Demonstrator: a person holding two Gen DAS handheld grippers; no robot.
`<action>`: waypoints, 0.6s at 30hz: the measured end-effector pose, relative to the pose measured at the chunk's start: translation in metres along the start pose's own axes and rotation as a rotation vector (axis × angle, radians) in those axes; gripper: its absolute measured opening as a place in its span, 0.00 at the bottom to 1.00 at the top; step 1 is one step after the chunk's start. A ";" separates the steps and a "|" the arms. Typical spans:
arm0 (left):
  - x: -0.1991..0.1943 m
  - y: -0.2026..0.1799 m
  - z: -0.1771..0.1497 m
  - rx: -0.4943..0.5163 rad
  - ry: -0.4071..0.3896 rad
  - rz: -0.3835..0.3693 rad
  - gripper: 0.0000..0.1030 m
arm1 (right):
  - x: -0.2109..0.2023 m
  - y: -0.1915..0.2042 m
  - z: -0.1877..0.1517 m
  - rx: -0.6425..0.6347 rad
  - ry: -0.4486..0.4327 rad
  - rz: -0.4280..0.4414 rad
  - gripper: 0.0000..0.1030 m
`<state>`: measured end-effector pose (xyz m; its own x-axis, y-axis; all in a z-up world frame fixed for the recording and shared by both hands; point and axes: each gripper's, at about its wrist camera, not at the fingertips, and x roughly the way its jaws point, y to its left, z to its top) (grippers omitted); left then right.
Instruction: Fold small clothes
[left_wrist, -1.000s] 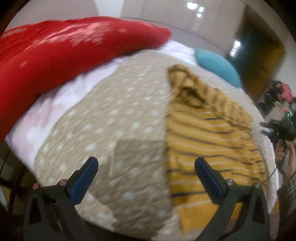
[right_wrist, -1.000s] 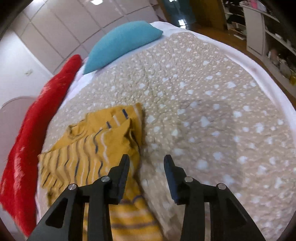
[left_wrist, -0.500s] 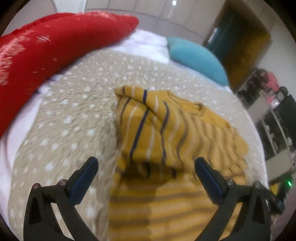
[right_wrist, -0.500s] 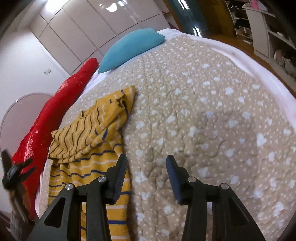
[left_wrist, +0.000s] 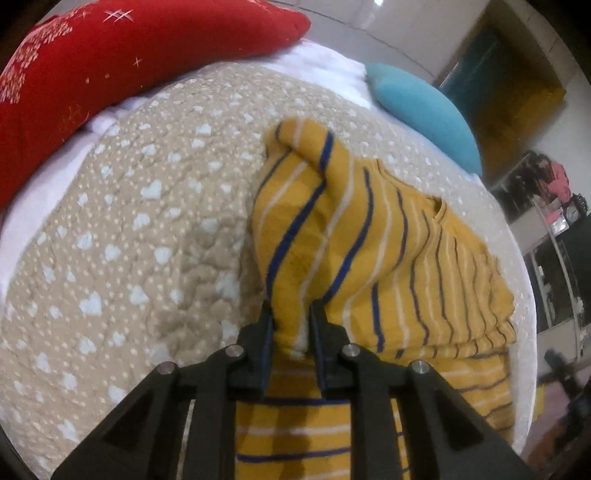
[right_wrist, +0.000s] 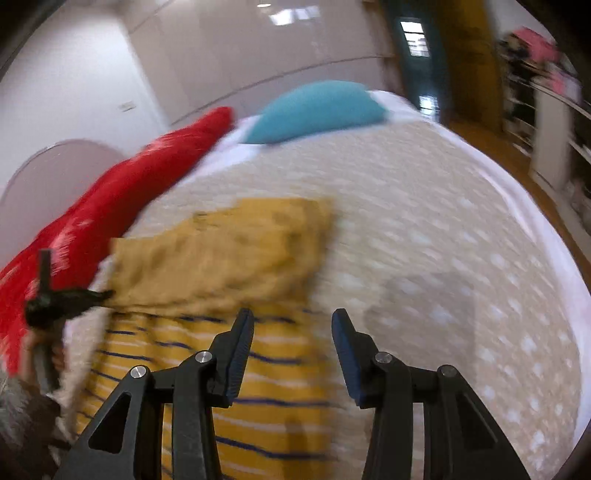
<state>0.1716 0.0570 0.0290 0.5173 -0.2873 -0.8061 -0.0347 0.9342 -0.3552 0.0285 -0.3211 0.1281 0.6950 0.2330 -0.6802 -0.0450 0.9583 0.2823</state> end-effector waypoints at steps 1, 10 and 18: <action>0.001 0.004 -0.004 -0.026 -0.014 -0.015 0.21 | 0.007 0.013 0.008 -0.012 0.011 0.028 0.47; 0.003 0.026 -0.033 -0.115 -0.124 -0.116 0.30 | 0.124 0.177 0.069 -0.188 0.204 0.333 0.47; 0.007 0.016 -0.034 -0.078 -0.171 -0.096 0.36 | 0.277 0.233 0.082 -0.141 0.459 0.343 0.46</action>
<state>0.1460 0.0625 0.0015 0.6590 -0.3281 -0.6769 -0.0410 0.8829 -0.4678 0.2688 -0.0473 0.0610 0.2436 0.5515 -0.7978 -0.3296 0.8207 0.4667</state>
